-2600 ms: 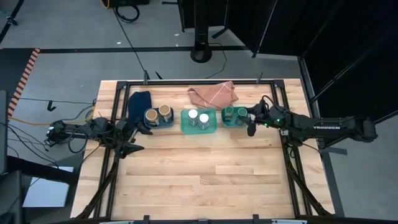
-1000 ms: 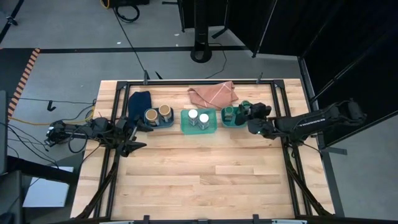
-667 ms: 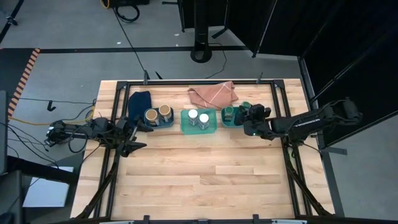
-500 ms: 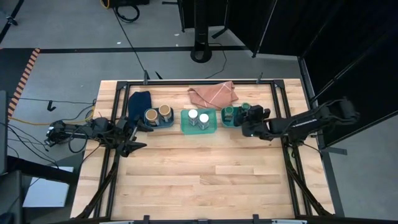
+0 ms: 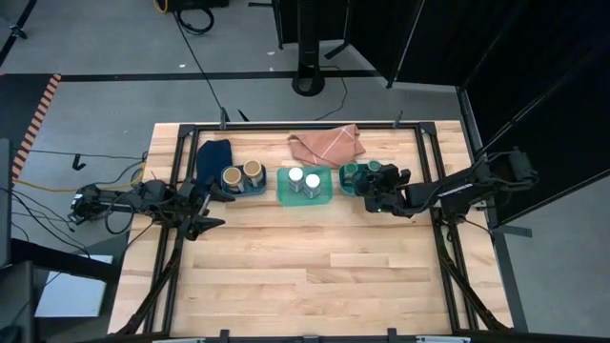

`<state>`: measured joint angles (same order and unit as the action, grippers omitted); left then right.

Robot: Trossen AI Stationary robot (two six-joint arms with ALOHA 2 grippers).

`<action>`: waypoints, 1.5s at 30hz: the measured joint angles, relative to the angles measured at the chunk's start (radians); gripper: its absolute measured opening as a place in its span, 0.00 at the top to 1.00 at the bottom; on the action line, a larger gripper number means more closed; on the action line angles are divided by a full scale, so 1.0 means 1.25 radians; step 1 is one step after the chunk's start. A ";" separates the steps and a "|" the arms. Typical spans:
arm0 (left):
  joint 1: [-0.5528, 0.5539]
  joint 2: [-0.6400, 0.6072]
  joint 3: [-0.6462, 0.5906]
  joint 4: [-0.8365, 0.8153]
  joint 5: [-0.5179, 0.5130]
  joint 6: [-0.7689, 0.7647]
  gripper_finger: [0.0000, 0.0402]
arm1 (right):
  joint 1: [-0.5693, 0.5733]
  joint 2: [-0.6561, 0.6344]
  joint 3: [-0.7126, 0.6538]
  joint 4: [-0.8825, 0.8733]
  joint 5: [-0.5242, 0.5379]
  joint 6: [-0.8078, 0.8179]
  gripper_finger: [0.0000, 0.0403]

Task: Sort spices by type
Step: Put the green seasoning into the light green bin

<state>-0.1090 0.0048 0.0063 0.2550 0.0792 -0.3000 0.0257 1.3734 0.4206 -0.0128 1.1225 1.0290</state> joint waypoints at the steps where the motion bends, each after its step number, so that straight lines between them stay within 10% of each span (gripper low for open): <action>1: 0.000 0.000 0.000 0.000 0.000 0.000 0.10 | 0.000 0.002 0.000 0.001 0.003 0.000 0.49; 45: 0.000 0.001 0.000 -0.021 -0.023 -0.001 0.10 | -0.041 0.099 0.035 0.072 0.002 0.014 0.46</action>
<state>-0.1089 0.0055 0.0065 0.2291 0.0498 -0.3008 -0.0250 1.4976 0.4641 0.0770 1.1255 1.0463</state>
